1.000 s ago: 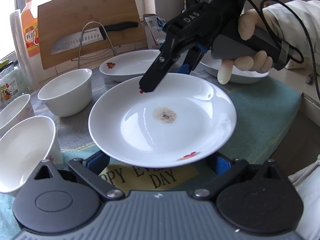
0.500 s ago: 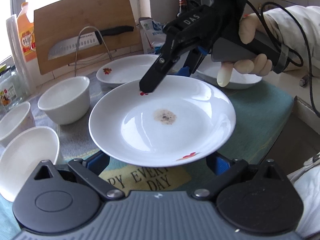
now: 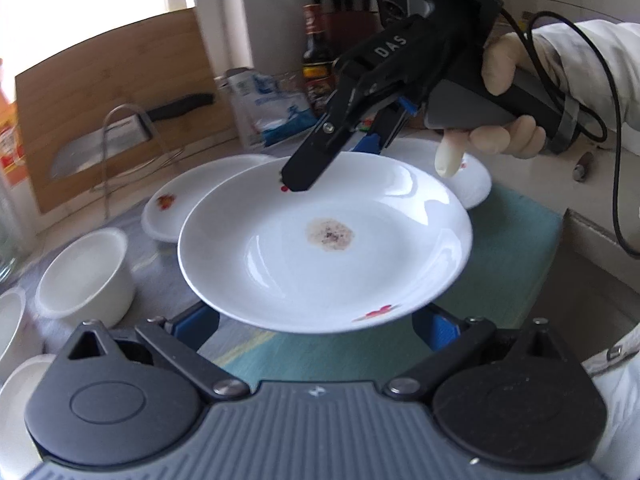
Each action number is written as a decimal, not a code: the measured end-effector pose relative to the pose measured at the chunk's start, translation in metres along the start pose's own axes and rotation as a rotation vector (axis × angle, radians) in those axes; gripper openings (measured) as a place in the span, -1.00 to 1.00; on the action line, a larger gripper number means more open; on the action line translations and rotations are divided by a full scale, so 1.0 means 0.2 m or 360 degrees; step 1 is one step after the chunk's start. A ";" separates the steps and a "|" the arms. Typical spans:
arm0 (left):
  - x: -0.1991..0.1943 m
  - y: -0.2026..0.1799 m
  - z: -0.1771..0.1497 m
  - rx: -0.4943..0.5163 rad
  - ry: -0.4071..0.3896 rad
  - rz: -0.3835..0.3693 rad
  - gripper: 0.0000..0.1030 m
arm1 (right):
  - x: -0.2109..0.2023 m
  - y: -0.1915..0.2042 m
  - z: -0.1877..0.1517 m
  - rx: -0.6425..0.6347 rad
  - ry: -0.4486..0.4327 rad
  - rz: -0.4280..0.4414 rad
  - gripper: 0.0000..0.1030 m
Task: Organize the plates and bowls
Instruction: 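Lift the stained plate with the right tool and carry it over another plate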
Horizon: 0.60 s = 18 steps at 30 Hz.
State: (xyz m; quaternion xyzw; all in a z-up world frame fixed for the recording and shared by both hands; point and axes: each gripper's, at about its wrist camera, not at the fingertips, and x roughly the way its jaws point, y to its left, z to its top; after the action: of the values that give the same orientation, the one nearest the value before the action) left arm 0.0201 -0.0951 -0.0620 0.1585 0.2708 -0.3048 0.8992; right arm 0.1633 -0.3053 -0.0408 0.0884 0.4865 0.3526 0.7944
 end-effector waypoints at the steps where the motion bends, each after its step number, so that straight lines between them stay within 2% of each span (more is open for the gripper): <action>1: 0.02 -0.01 0.02 0.0015 -0.0003 -0.0018 0.97 | -0.04 -0.03 -0.01 0.0012 -0.0017 -0.0016 1.00; 12: 0.27 -0.17 0.23 0.0149 -0.0006 -0.0194 0.97 | -0.30 -0.31 -0.12 0.0175 -0.0139 -0.0173 1.00; 18: 0.39 -0.23 0.30 0.0148 0.0027 -0.0266 0.97 | -0.36 -0.45 -0.16 0.0251 -0.0162 -0.0201 1.00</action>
State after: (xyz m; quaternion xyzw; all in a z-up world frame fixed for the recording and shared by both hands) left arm 0.0661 -0.1937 -0.0644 0.1795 0.2764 -0.3897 0.8600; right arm 0.1583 -0.4242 -0.0495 0.1377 0.4764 0.2574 0.8294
